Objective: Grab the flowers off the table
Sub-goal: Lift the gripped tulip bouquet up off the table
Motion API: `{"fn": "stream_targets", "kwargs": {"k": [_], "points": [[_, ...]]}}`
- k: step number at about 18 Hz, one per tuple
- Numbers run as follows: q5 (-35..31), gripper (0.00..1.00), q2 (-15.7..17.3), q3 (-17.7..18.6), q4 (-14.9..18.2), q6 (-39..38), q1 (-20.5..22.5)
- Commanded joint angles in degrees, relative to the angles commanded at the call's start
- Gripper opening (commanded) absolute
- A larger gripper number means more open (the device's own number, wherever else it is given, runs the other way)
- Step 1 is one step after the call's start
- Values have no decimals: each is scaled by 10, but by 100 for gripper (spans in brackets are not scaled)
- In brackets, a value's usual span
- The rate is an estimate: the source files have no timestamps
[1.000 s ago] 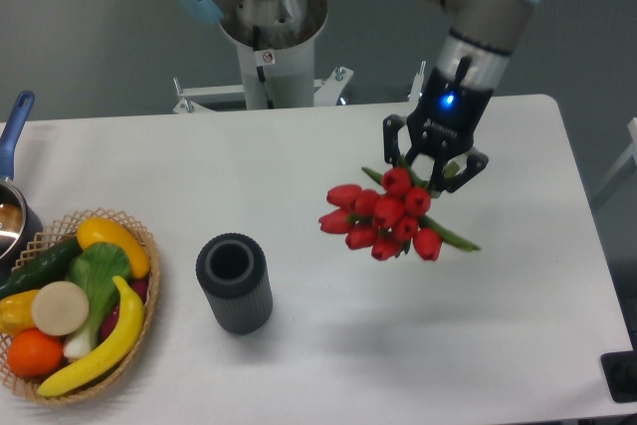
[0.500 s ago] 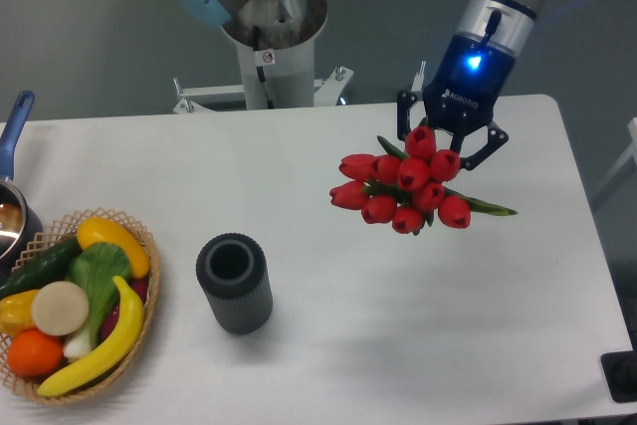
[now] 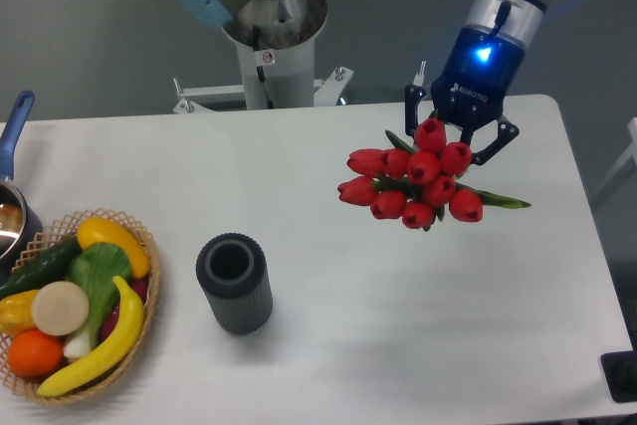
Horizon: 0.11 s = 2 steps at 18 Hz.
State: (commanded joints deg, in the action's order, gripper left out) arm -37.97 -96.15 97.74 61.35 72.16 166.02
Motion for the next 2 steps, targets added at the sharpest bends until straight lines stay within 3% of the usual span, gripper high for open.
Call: {"fn": "stream_targets", "kwargs": {"k": [2], "points": [[0, 41, 0, 0, 0, -1, 0]]}}
